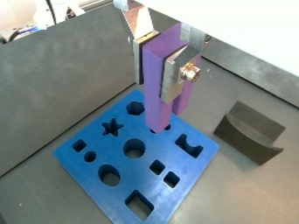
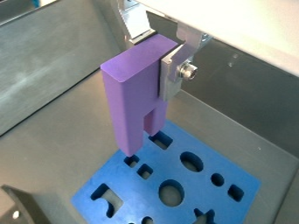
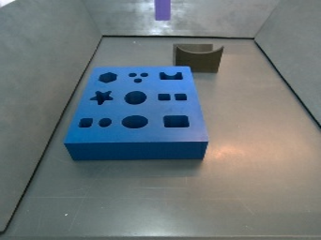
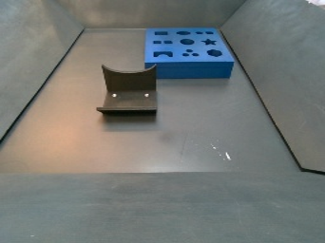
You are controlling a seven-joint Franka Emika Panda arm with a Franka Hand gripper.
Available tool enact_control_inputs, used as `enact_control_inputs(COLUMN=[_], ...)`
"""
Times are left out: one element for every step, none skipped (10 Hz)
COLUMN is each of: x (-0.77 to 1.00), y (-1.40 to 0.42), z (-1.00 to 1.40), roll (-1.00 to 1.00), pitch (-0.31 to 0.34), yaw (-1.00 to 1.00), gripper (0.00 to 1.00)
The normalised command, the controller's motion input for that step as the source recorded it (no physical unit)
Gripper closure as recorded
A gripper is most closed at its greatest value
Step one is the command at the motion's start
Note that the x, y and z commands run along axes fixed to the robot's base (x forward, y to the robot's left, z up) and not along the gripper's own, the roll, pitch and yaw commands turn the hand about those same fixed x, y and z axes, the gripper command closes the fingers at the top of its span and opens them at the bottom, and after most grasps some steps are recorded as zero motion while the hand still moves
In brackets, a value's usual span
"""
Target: Insert the double-square object.
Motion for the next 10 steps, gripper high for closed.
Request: enact_control_inputs(x=[0.04, 0.08, 0.15, 0.51, 0.56, 0.34, 0.1, 0.0, 0.0, 0.0], y=[0.02, 0.04, 0.07, 0.2, 0.19, 0.07, 0.0, 0.0, 0.0, 0.0], z=[-0.41, -0.41, -0.43, -0.53, -0.55, -0.56, -0.61, -0.66, -0.63, -0.41], roll=[0.01, 0.0, 0.0, 0.06, 0.06, 0.04, 0.0, 0.0, 0.0, -0.02], pitch=[0.0, -0.007, -0.004, 0.01, 0.019, 0.0, 0.0, -0.004, -0.019, -0.067], yaw=[-1.0, -1.0, -0.99, -0.71, -0.7, -0.88, -1.0, -1.0, -1.0, -1.0], gripper=[1.0, 1.0, 1.0, 1.0, 1.0, 1.0, 1.0, 1.0, 1.0, 1.0])
